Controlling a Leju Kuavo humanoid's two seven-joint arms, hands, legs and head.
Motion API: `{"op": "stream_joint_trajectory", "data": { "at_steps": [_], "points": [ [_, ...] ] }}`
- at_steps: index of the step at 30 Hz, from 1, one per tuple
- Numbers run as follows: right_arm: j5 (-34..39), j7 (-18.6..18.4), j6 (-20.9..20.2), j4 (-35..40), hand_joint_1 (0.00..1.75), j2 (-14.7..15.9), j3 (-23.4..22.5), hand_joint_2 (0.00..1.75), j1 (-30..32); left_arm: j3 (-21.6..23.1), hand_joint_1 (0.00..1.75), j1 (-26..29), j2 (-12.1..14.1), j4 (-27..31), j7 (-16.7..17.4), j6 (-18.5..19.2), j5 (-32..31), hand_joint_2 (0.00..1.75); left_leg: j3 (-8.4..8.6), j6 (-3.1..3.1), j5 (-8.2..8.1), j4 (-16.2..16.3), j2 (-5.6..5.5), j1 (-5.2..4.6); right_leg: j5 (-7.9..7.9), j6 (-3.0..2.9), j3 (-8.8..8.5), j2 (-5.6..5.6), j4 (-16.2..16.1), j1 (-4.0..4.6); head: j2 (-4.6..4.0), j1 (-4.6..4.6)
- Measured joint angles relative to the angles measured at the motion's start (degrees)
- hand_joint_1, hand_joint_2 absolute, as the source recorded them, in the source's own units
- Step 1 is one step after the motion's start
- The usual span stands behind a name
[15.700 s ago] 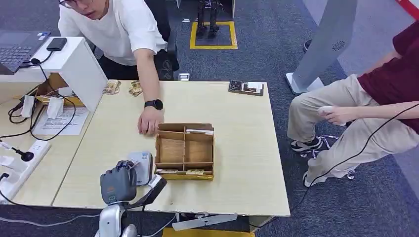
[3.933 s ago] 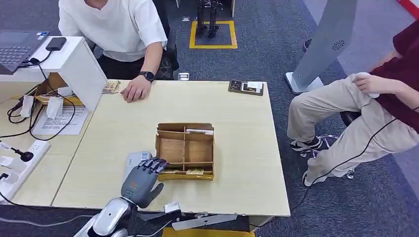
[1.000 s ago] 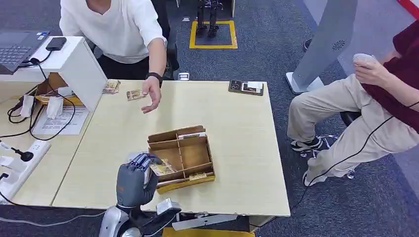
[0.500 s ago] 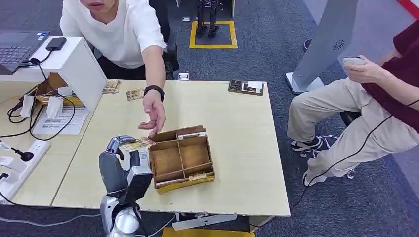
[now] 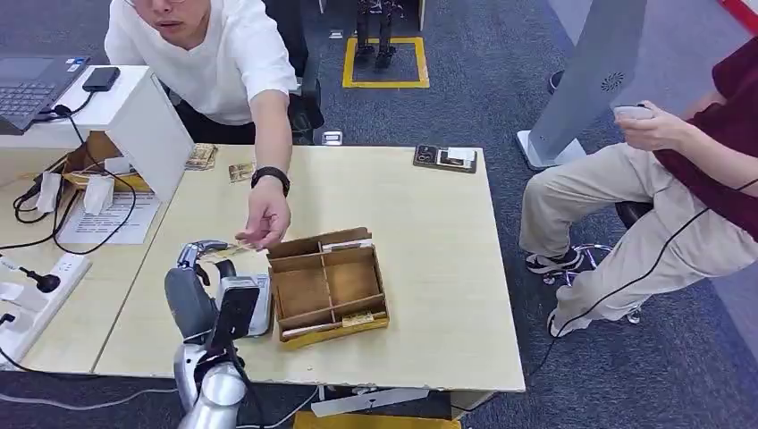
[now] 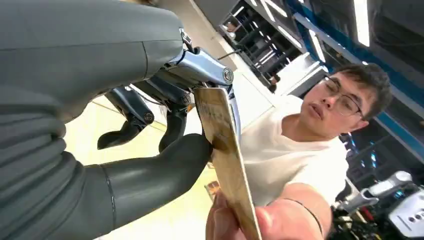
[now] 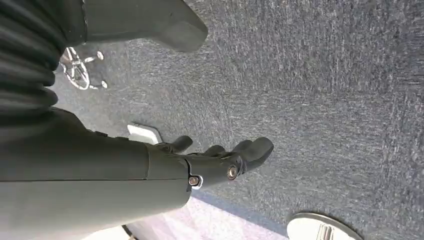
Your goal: Pass the card to the sensor for recognition and then transmit it.
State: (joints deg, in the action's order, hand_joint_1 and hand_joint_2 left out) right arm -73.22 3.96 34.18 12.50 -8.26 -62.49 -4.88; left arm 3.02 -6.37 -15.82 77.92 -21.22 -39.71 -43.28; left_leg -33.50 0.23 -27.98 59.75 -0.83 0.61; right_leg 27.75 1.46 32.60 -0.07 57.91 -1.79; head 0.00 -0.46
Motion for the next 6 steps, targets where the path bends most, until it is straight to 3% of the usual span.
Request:
{"op": "stream_joint_trajectory", "data": {
  "at_steps": [6],
  "points": [
    [-0.15, -0.24, 0.0, -0.02, 0.0, 0.0, 0.02, 1.75, -0.01, -1.81, 1.75, -0.67, -0.24, -1.68, 0.07, 0.0, -0.9, 1.75, 0.01, 0.0, 0.0, 0.0, 0.0, 0.0, 0.0, 0.0, 0.0, 0.0, 0.0, 0.0, 0.0, 0.0]
  ]
}}
